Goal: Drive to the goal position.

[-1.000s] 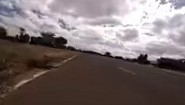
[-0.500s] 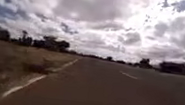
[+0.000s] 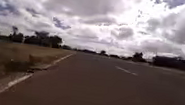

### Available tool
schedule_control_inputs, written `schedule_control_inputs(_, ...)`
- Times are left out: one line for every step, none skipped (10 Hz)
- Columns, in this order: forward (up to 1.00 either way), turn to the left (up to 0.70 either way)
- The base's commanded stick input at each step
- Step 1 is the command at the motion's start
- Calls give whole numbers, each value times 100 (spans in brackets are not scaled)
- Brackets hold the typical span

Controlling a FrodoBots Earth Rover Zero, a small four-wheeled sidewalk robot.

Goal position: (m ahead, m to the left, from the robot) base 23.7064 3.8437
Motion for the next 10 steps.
schedule_control_inputs(70,0)
schedule_control_inputs(70,0)
schedule_control_inputs(70,0)
schedule_control_inputs(70,0)
schedule_control_inputs(70,0)
schedule_control_inputs(70,0)
schedule_control_inputs(70,0)
schedule_control_inputs(70,0)
schedule_control_inputs(70,0)
schedule_control_inputs(70,0)
